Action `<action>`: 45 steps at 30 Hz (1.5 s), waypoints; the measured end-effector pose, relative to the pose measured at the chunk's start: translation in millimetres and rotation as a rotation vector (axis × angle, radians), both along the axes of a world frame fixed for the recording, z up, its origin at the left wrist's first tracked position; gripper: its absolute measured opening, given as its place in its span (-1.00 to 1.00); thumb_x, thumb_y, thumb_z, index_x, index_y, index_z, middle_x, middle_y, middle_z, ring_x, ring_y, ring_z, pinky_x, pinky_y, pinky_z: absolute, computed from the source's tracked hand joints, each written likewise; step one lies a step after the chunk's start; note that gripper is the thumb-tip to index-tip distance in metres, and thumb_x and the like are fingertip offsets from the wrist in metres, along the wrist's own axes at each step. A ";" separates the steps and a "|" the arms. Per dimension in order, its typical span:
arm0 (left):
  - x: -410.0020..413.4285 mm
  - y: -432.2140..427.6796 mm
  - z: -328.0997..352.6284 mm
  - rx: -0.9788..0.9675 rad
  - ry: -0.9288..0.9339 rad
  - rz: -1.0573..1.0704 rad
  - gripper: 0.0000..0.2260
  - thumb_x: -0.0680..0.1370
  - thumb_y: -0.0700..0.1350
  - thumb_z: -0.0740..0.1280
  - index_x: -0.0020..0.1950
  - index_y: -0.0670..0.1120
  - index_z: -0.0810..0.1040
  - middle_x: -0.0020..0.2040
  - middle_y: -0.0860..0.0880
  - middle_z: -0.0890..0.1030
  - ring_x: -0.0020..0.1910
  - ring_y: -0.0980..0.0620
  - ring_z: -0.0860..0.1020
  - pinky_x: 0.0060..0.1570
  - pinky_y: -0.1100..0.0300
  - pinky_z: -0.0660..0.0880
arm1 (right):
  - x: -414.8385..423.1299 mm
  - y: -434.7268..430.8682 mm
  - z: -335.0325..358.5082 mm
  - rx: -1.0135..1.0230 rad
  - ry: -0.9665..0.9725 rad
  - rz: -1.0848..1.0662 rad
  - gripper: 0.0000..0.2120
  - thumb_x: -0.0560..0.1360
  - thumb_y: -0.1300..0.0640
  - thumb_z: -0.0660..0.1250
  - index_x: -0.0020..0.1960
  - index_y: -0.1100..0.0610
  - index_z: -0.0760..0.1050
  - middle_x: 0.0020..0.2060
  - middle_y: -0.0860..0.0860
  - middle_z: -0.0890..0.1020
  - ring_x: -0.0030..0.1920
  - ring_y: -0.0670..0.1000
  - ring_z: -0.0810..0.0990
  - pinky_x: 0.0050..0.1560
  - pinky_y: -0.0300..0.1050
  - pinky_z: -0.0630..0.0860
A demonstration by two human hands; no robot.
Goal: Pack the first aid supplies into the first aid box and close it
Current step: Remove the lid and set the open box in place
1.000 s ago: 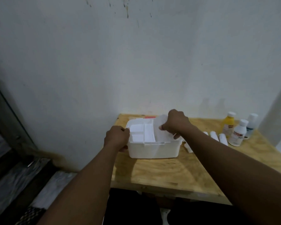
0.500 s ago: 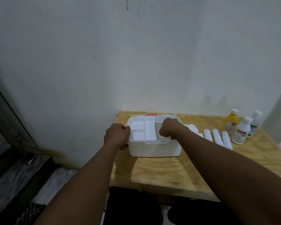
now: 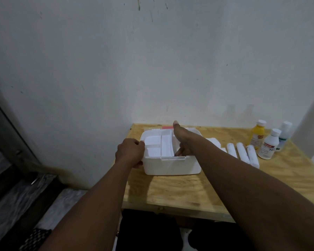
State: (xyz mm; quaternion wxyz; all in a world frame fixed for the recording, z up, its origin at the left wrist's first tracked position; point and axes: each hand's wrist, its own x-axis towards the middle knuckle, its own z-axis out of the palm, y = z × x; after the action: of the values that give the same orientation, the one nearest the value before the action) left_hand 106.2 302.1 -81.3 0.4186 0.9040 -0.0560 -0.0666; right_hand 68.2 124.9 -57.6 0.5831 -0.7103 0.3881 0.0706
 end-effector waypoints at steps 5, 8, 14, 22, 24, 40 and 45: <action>-0.3 0.2 -0.4 0.004 -0.013 0.000 -0.72 0.63 0.00 0.25 -0.27 0.02 0.51 -0.23 -0.07 0.63 -0.37 -0.18 0.70 -0.28 -0.05 0.70 | 11.7 6.2 -7.4 0.060 -0.038 -0.019 -0.05 0.43 -0.52 -0.11 0.34 0.27 0.38 -0.06 0.25 0.64 -0.06 0.20 0.66 0.07 0.01 0.59; 0.0 -0.8 -1.1 0.015 -0.021 0.002 -0.72 0.64 0.01 0.24 -0.28 0.05 0.49 -0.25 -0.05 0.62 -0.36 -0.16 0.70 -0.25 -0.04 0.70 | 14.7 10.8 -10.8 0.139 -0.117 -0.005 -0.12 0.45 -0.50 -0.08 0.28 0.22 0.47 0.03 0.22 0.69 0.04 0.20 0.67 0.24 0.08 0.55; -1.1 -1.3 -1.2 0.030 -0.036 0.010 -0.70 0.64 0.02 0.24 -0.31 0.06 0.46 -0.24 -0.04 0.61 -0.37 -0.15 0.70 -0.25 -0.03 0.70 | 9.1 11.0 -11.5 0.154 -0.131 0.040 -0.17 0.48 -0.47 -0.09 0.26 0.20 0.47 0.02 0.20 0.68 0.00 0.17 0.66 -0.03 -0.01 0.56; 0.1 -0.1 0.9 0.020 -0.030 0.010 -0.71 0.63 0.02 0.27 -0.25 -0.06 0.54 -0.20 -0.13 0.65 -0.39 -0.16 0.69 -0.33 -0.04 0.69 | -1.9 -0.5 5.3 -0.012 -0.113 0.180 -0.19 0.49 -0.44 -0.02 0.38 0.22 0.33 0.06 0.31 0.60 0.00 0.25 0.63 0.01 0.10 0.60; 2.2 0.0 0.4 0.026 -0.029 0.012 -0.72 0.62 0.05 0.30 -0.24 -0.05 0.53 -0.19 -0.13 0.65 -0.37 -0.16 0.70 -0.30 -0.06 0.69 | -12.3 -14.2 20.5 -0.060 -0.170 0.199 -0.38 0.59 -0.23 0.12 0.33 0.30 0.35 0.02 0.30 0.61 -0.09 0.21 0.64 -0.08 0.08 0.61; -12.0 -119.7 46.6 0.283 -0.579 -0.545 -0.74 0.54 0.02 0.37 0.21 0.03 0.60 0.15 -0.03 0.61 0.20 -0.08 0.53 0.18 -0.01 0.50 | -90.2 -130.5 21.4 -0.726 0.074 0.282 -0.73 0.39 0.10 0.50 -0.07 0.29 0.56 -0.21 0.13 0.62 -0.23 0.11 0.60 -0.38 -0.15 0.51; -19.1 -183.4 44.3 0.569 -0.563 -0.748 -0.70 0.55 0.00 0.35 0.28 0.07 0.57 0.29 0.03 0.58 0.31 -0.04 0.50 0.23 0.04 0.38 | -96.4 -136.0 -23.8 -0.813 0.141 0.353 -0.54 0.33 -0.07 0.54 0.07 0.20 0.55 -0.08 0.07 0.62 -0.04 0.09 0.60 -0.11 -0.09 0.52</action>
State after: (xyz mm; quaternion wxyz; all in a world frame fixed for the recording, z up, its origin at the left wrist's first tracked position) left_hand 87.2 118.6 -36.9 0.0744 0.8830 -0.4630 0.0210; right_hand -28.2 -11.1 -81.4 0.2076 -0.9305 0.2959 0.0588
